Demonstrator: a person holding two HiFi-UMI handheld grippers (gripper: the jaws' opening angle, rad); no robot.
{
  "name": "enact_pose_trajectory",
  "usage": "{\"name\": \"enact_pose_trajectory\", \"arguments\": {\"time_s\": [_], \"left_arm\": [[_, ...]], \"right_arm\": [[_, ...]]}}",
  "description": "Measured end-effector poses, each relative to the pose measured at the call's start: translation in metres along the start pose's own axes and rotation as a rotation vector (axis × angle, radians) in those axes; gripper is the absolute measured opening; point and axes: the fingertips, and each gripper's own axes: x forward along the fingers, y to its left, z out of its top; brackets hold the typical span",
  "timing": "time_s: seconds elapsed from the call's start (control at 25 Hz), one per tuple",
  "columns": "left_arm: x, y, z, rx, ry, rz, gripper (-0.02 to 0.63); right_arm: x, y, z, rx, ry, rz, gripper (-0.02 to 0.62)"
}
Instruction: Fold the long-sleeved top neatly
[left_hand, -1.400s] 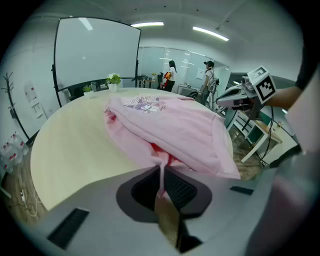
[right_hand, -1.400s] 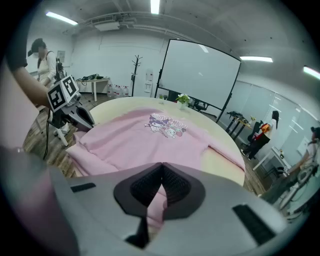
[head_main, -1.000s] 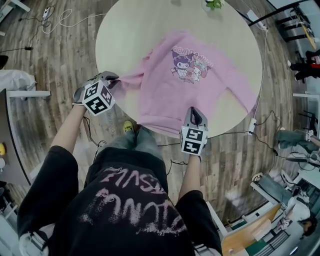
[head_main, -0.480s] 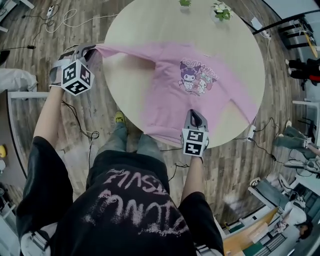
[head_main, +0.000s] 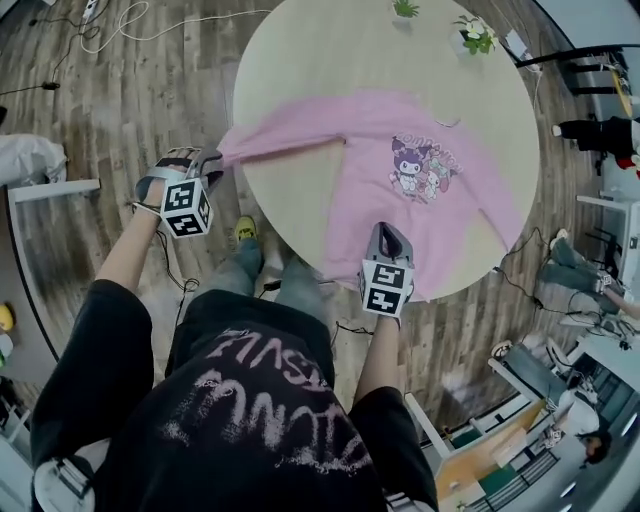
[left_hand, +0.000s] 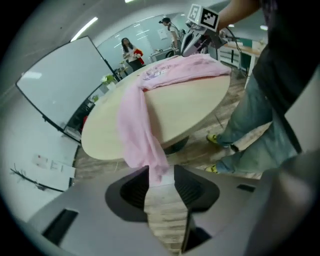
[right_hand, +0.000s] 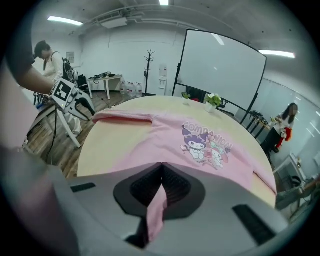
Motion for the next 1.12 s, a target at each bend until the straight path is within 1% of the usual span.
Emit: {"name": "enact_pose_trajectory", "arguments": {"time_s": [0.04, 0.08, 0.16, 0.24, 0.32, 0.36, 0.4, 0.52, 0.64, 0.68, 0.72, 0.76, 0.8, 0.84, 0.88, 1.0, 1.08, 1.12], "left_arm": [[0.004, -0.014, -0.007, -0.059, -0.011, -0.043, 0.176], [0.007, -0.025, -0.014, -0.122, -0.023, -0.075, 0.179], [0.011, -0.036, -0.028, -0.245, -0.042, -0.117, 0.186], [0.016, -0.036, -0.041, -0.351, -0.056, -0.12, 0.21], [0.021, -0.028, -0.048, -0.436, -0.081, -0.093, 0.231], [0.025, -0.022, -0.049, -0.465, -0.095, -0.074, 0.253], [0.03, -0.017, -0.048, -0.48, -0.109, -0.049, 0.272], [0.048, 0.0, -0.045, -0.472, -0.138, 0.02, 0.281], [0.066, 0.012, -0.041, -0.467, -0.169, 0.041, 0.281], [0.07, 0.014, -0.039, -0.454, -0.178, 0.041, 0.278], [0.074, 0.016, -0.037, -0.432, -0.188, 0.043, 0.257], [0.076, 0.018, -0.035, -0.409, -0.198, 0.048, 0.196], [0.076, 0.02, -0.033, -0.393, -0.21, 0.057, 0.113], [0.074, 0.022, -0.034, -0.389, -0.219, 0.07, 0.055], [0.071, 0.025, -0.037, -0.394, -0.223, 0.085, 0.04], [0.055, 0.036, -0.053, -0.409, -0.211, 0.142, 0.035], [0.039, 0.049, -0.069, -0.426, -0.198, 0.202, 0.034], [0.029, 0.058, -0.077, -0.447, -0.193, 0.238, 0.034]], "right_arm": [[0.001, 0.006, 0.004, -0.006, 0.004, 0.005, 0.006], [0.003, 0.012, 0.008, -0.013, 0.007, 0.009, 0.006], [0.007, 0.022, 0.015, -0.029, 0.015, 0.013, 0.006], [0.009, 0.031, 0.023, -0.047, 0.023, 0.016, 0.006], [0.011, 0.039, 0.029, -0.062, 0.031, 0.016, 0.006], [0.011, 0.042, 0.031, -0.069, 0.037, 0.016, 0.006], [0.012, 0.046, 0.032, -0.075, 0.044, 0.016, 0.006], [0.014, 0.056, 0.032, -0.094, 0.07, 0.011, 0.006], [0.013, 0.06, 0.03, -0.111, 0.091, -0.003, 0.006], [0.012, 0.06, 0.029, -0.114, 0.096, -0.009, 0.006], [0.011, 0.059, 0.028, -0.116, 0.1, -0.016, 0.006], [0.01, 0.058, 0.026, -0.119, 0.104, -0.023, 0.006], [0.009, 0.056, 0.024, -0.12, 0.107, -0.03, 0.006], [0.008, 0.054, 0.022, -0.118, 0.11, -0.035, 0.006], [0.007, 0.053, 0.021, -0.112, 0.111, -0.039, 0.006], [0.007, 0.052, 0.021, -0.094, 0.112, -0.049, 0.006], [0.009, 0.054, 0.023, -0.088, 0.106, -0.047, 0.006], [0.01, 0.056, 0.025, -0.086, 0.101, -0.044, 0.006]]}}
